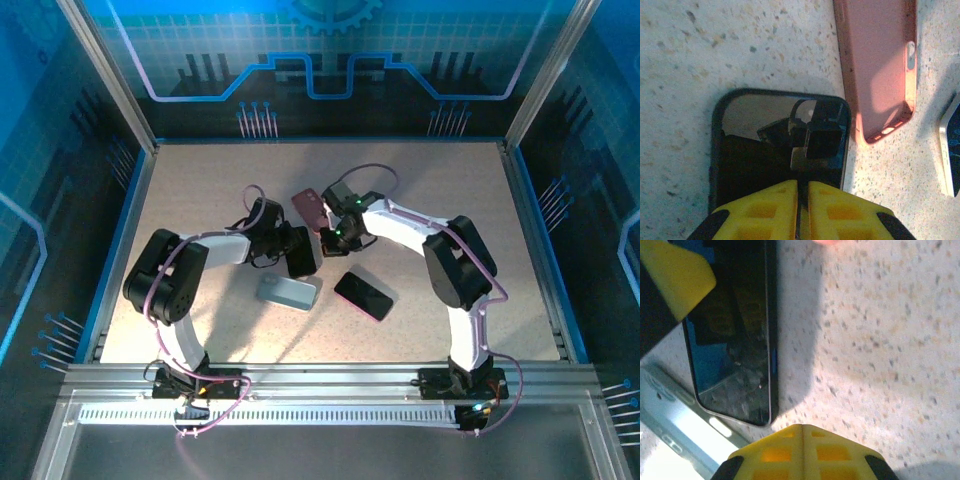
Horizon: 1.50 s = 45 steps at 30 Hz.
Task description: Put the phone into the phone case
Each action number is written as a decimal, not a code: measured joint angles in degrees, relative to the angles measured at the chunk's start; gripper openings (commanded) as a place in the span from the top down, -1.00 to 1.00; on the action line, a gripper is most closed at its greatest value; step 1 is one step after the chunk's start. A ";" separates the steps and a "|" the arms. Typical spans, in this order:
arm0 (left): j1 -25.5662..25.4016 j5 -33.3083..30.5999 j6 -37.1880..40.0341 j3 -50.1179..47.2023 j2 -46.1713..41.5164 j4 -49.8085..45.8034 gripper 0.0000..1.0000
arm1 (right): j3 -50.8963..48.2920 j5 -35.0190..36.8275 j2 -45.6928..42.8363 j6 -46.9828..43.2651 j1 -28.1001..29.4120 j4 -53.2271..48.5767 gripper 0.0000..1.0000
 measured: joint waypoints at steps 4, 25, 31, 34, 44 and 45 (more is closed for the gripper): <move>-0.72 0.02 -0.26 0.00 0.02 0.20 0.72 | -3.54 -0.04 -3.30 0.76 0.07 1.38 1.00; 4.94 2.99 -0.26 6.97 6.38 -1.09 0.79 | -2.75 -2.71 -2.97 1.07 0.07 3.85 1.00; 9.86 2.80 3.67 12.52 9.25 -5.22 0.79 | -2.03 -3.08 -1.64 1.07 0.07 3.80 1.00; 11.23 2.80 5.84 16.04 11.19 -7.28 0.78 | -1.44 -3.21 -0.74 1.05 0.07 3.80 1.00; 14.23 2.86 12.22 25.64 17.03 -11.43 0.77 | 0.50 -3.72 0.57 1.03 0.07 3.63 1.00; 14.40 2.86 12.50 26.49 17.57 -11.74 0.77 | 0.74 -3.72 0.70 1.01 0.07 3.58 1.00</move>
